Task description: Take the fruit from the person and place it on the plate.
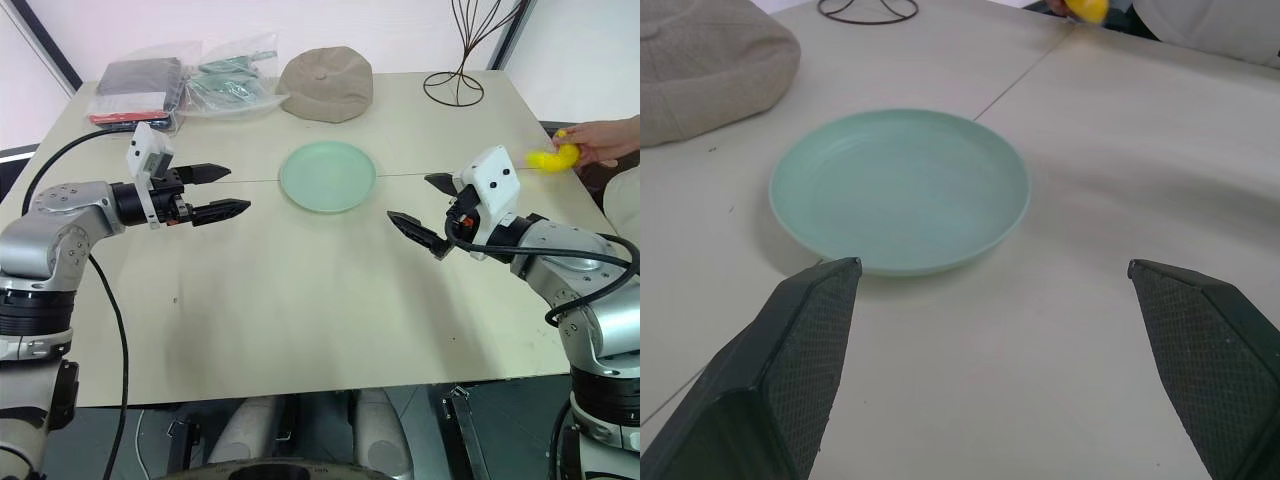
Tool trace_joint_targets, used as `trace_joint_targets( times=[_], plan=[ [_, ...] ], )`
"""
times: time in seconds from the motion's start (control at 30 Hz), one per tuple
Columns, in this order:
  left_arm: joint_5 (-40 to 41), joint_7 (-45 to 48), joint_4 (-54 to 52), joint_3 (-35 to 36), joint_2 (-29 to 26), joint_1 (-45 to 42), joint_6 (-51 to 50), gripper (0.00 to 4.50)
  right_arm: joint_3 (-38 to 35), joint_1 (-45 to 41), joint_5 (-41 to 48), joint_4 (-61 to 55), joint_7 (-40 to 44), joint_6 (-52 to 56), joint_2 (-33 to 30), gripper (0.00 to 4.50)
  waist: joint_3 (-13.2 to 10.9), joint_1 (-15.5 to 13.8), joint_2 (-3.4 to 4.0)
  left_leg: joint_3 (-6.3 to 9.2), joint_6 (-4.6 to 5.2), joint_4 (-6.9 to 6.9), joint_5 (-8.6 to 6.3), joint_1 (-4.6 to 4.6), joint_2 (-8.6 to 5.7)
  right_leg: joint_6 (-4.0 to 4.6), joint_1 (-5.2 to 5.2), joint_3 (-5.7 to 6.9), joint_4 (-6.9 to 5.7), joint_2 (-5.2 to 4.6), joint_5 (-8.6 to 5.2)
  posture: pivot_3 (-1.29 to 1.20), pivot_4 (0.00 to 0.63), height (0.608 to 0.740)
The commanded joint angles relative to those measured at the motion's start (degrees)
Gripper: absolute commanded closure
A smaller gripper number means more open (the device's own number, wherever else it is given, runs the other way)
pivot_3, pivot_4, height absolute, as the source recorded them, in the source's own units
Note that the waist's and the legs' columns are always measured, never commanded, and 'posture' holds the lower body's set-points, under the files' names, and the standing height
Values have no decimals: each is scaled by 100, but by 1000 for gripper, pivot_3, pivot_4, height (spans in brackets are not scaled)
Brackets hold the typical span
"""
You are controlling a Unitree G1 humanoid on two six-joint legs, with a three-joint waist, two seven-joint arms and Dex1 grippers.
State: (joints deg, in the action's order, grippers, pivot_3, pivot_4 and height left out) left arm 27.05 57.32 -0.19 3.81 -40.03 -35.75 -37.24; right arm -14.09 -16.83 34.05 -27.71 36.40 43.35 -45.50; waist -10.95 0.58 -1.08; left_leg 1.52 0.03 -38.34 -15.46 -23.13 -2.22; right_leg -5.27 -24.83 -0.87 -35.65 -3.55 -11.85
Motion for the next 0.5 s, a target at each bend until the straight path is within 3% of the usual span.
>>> trace_joint_targets(
  times=[0.03,0.5],
  plan=[
    [98,-6,-94,181,-77,-88,51,42,-183,-107,59,-183,-12,-58,-75,0,0,0,0,0,0,0,0,0,0,0,0,0,0,0,0,0,150,740],
    [193,-58,-94,196,-83,-125,22,42,-166,-118,32,-163,-52,-82,-39,0,0,0,0,0,0,0,0,0,0,0,0,0,0,0,0,0,150,740]
  ],
)
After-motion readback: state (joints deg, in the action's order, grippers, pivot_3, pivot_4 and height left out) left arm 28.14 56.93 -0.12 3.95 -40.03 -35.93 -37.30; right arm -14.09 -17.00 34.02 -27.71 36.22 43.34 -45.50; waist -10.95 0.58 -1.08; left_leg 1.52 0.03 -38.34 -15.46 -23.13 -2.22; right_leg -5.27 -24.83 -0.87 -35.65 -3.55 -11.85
